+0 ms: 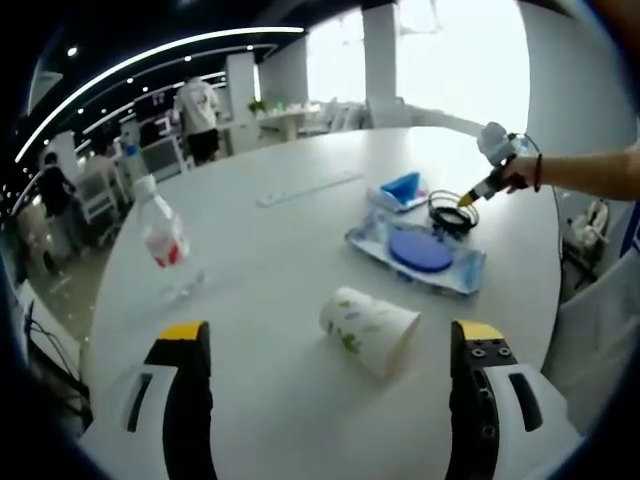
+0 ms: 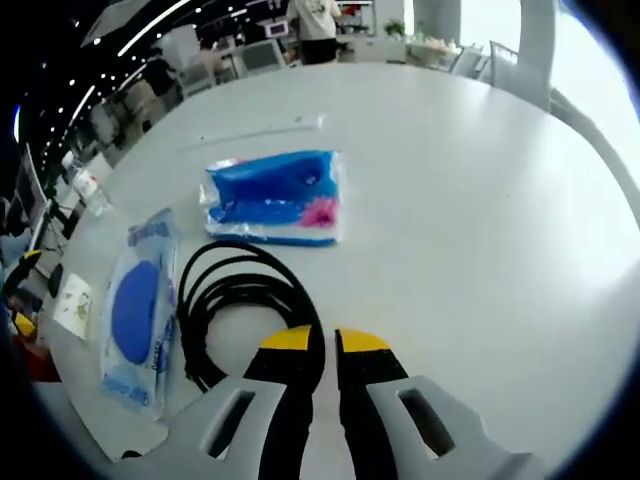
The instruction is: Arrange the tabletop items into an orderly group along one side of the table until the central work area is clear of visible clutter.
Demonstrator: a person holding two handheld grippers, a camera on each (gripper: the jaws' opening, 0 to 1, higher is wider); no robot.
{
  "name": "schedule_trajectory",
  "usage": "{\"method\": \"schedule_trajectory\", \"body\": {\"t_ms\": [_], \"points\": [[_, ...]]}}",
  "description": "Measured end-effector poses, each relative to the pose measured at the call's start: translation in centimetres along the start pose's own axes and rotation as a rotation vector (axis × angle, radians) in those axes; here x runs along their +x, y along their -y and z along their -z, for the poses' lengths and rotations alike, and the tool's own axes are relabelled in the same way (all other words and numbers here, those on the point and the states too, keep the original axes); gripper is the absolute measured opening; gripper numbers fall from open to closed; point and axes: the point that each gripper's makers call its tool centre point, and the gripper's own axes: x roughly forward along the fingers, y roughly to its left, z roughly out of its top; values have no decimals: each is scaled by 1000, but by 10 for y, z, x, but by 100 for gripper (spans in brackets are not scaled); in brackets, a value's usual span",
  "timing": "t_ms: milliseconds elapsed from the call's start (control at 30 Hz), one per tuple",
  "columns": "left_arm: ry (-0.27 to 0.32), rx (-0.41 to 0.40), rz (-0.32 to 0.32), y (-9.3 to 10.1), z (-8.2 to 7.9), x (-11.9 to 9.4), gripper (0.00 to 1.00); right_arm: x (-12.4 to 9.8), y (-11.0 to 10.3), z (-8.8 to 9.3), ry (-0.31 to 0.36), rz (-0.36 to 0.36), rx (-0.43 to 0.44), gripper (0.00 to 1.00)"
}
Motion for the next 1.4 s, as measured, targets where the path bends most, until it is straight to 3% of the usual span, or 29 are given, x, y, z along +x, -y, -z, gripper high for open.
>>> {"method": "schedule_trajectory", "body": {"t_ms": [200, 267, 600, 767, 900, 1100, 1400], "points": [[-1, 2, -1, -1, -1, 0, 99, -5, -5, -3, 6, -1, -28, 28], [1, 0, -1, -1, -2, 0, 99, -7, -12, -6, 20, -30, -33, 33], [-4, 19, 6, -8, -5, -1, 99, -18, -32, -17, 58, -55, -80, 75], [-2, 2, 17, -10, -6, 0, 99, -24, -44, -21, 76, -68, -90, 85], [4, 6, 25, -10, -8, -1, 99, -27, -50, -25, 94, -52, -115, 100], [-4, 17, 36, -10, -6, -3, 99, -31, -65, -17, 78, -78, -124, 99], [0, 47, 69, -10, -17, 3, 99, -36, -88, -8, 87, -129, -106, 99]]}}
